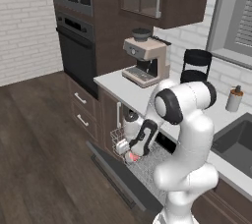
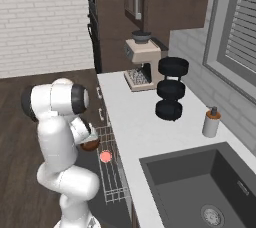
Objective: Pick up the cup and bowl from the counter, place them in the dishwasher, and close the dishwasher door.
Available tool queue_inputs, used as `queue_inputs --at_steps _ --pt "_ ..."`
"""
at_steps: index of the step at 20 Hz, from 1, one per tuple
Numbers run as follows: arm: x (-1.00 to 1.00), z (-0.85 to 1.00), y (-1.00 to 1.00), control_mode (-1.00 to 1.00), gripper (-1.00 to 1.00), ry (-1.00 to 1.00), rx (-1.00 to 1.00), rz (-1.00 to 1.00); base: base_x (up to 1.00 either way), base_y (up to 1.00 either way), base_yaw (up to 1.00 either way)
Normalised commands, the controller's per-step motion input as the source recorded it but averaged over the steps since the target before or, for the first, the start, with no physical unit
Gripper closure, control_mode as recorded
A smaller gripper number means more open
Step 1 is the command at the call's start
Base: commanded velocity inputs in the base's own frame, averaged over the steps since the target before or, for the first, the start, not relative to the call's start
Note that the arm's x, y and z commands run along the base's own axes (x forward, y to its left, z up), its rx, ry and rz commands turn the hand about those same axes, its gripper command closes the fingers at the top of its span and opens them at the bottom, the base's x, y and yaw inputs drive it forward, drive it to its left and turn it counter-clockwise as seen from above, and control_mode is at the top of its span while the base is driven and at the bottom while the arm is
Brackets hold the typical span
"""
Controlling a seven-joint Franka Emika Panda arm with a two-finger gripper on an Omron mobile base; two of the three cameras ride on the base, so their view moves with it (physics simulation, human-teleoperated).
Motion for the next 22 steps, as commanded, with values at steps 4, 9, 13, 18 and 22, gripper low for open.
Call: queue_inputs --at_steps 4,9,13,18,22 --pt "0.64 -0.71 0.09 -1.0 1.0 0.07 -0.23 0.0 0.0 0.0 0.0" --pt "0.44 -0.72 0.06 -1.0 1.0 0.05 -0.21 0.0 0.0 0.0 0.0" --pt "0.6 -0.26 0.0 -1.0 1.0 0.11 -0.1 -0.02 0.0 0.0 0.0" --pt "0.68 -0.27 -0.05 -1.0 1.0 0.15 -0.08 0.0 0.0 0.0 0.0" --pt "0.31 -0.01 -0.49 -1.0 1.0 0.01 0.0 0.0 0.0 0.0 0.0"
